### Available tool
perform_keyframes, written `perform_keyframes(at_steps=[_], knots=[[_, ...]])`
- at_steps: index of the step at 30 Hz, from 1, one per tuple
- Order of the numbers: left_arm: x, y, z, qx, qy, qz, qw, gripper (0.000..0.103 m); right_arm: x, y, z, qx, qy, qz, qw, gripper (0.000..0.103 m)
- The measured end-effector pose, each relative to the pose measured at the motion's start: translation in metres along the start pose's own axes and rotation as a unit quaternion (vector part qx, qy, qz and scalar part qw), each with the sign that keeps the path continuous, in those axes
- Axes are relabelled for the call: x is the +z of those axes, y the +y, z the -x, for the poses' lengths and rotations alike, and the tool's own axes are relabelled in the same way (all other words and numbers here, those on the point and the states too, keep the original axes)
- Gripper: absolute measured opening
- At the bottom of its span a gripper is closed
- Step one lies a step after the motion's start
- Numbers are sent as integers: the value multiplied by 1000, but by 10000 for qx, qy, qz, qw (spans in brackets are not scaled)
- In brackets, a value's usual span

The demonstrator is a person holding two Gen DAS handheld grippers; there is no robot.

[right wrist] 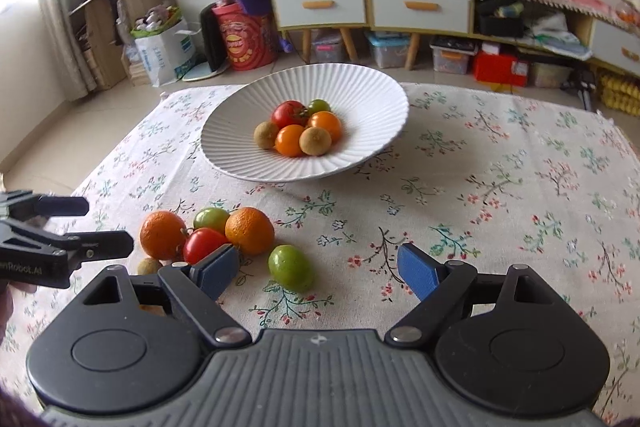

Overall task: Organize fruits
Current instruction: 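Withdraw both tools back toward the remaining fruits, then grasp an orange mandarin with the left tool while the right tool grasps a green tomato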

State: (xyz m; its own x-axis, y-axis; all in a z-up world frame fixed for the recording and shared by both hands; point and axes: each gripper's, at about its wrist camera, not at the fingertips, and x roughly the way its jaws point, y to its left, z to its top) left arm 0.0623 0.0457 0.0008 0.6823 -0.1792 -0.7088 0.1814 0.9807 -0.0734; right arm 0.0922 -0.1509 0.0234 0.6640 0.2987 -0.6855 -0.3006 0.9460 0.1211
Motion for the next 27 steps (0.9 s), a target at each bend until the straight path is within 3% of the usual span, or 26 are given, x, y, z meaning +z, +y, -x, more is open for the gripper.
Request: perform_keyframes(at_steps=[5, 8, 11, 18, 27], knots=[[3, -1, -8, -139, 68, 108, 9998, 90, -5, -7, -12, 237, 261, -217, 9991, 72], [4, -5, -14, -263, 186, 145, 9994, 75, -8, -9, -20, 327, 494, -299, 9978, 62], [3, -7, -18, -348, 244, 174, 9989, 68, -7, -9, -20, 426, 545, -340, 9970, 55], [1, -4, -27, -494, 424, 458, 9968, 48, -8, -5, -21, 542, 491, -272, 9969, 46], [-1, 5, -28, -536, 447, 825, 9941, 38, -5, -5, -20, 533, 346, -182, 9978, 41]])
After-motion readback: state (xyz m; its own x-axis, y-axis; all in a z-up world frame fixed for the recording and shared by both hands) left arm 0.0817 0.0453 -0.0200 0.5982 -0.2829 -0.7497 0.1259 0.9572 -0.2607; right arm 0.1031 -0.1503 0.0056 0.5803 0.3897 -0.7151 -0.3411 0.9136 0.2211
